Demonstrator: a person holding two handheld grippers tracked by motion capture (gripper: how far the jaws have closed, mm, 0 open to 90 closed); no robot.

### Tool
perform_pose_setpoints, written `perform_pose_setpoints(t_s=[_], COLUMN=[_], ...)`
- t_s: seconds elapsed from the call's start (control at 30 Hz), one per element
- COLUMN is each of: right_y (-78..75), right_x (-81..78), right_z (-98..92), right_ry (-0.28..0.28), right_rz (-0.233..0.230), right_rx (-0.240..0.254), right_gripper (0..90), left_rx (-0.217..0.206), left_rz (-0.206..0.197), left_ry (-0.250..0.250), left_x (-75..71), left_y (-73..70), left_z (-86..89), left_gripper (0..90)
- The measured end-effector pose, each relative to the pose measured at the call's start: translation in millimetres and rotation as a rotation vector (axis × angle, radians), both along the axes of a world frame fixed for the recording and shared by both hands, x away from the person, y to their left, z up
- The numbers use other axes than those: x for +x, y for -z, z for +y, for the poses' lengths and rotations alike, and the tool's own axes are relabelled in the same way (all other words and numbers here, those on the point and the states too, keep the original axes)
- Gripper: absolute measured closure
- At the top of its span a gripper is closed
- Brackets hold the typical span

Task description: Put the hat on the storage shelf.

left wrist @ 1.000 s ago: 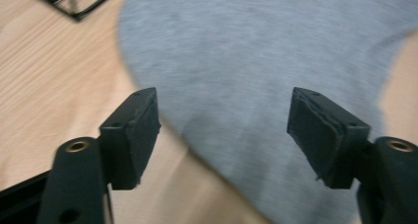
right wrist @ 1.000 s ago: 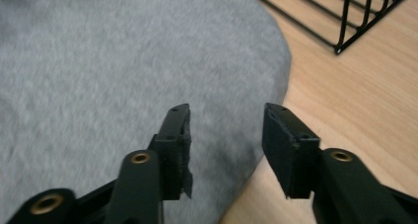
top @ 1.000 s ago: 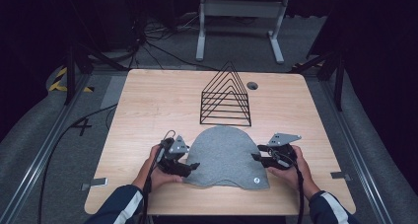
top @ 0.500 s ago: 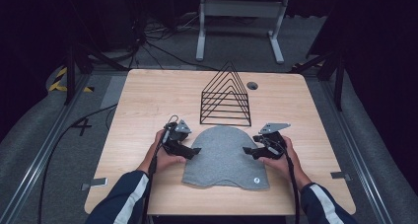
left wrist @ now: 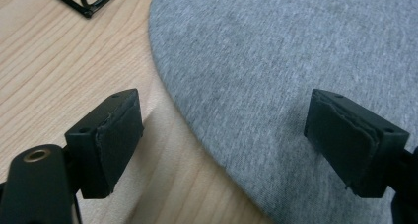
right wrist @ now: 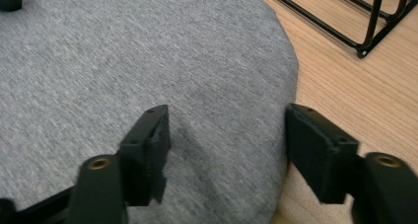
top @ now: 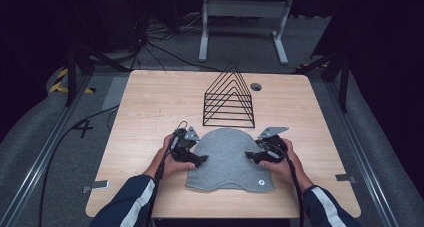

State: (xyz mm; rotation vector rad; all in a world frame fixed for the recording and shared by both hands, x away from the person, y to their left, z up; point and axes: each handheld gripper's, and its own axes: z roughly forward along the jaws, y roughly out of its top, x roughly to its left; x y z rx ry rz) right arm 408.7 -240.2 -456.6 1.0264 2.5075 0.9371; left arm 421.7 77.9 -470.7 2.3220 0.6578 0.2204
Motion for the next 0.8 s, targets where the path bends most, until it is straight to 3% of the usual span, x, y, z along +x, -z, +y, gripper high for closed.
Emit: perform_pose_setpoints(t_s=[0.07, 0.2, 0.37, 0.63, 0.8], right_y=[-0.6, -0.5, -0.2, -1.4, -5.5], right_x=[-0.5, -2.6, -3.0, -4.3, -6.2], right_z=[0.4, 0.1, -0.4, -0.7, -1.5], right_ry=[-0.001, -0.019, -0.031, -0.047, -0.059], right_rz=[0.002, 0.000, 0.023, 0.023, 0.005], right_rx=[0.004, 0.032, 0.060, 0.062, 0.066], right_gripper=[46.0, 65.3, 78.7, 83.0, 83.5], left_rx=[-0.005, -0.019, -0.034, -0.081, -0.064], left_rz=[-0.002, -0.010, -0.002, 0.048, 0.015], left_ry=[0.010, 0.025, 0.035, 0.059, 0.071], left_x=[-0.7, -2.9, -4.4, -2.0, -4.2], left_y=[-0.6, -2.4, -3.6, -2.7, -6.6], left_z=[-0.7, -1.2, -1.0, 2.1, 1.6], left_gripper=[17.4, 34.7, 54.9, 80.4, 84.0])
